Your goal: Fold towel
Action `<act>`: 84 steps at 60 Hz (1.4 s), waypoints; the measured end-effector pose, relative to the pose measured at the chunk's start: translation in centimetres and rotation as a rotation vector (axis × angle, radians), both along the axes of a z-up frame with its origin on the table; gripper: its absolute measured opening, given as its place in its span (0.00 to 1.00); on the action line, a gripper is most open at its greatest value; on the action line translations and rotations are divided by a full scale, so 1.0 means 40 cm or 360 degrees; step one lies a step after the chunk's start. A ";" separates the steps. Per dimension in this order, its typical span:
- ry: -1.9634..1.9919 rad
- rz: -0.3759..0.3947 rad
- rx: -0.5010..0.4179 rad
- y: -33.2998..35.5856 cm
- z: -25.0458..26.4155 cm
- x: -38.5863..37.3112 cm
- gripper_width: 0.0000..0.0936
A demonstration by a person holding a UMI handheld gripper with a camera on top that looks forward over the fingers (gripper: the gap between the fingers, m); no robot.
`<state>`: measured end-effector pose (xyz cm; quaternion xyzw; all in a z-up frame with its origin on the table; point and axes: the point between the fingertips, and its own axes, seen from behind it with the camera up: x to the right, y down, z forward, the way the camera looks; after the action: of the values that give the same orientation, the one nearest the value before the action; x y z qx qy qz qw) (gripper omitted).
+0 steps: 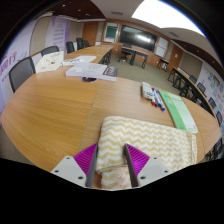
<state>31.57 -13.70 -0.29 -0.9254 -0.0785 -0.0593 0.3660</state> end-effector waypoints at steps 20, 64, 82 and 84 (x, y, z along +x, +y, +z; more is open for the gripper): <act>0.0226 0.0027 0.0022 0.013 0.086 -0.060 0.05; 0.0356 -0.0430 0.0071 0.009 0.147 0.403 0.53; 0.0205 -0.0415 0.0214 -0.098 0.377 0.336 0.91; 0.0202 -0.0386 0.0224 -0.111 0.402 0.292 0.91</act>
<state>43.24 -18.13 15.81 -0.9020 0.0617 -0.0497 0.4244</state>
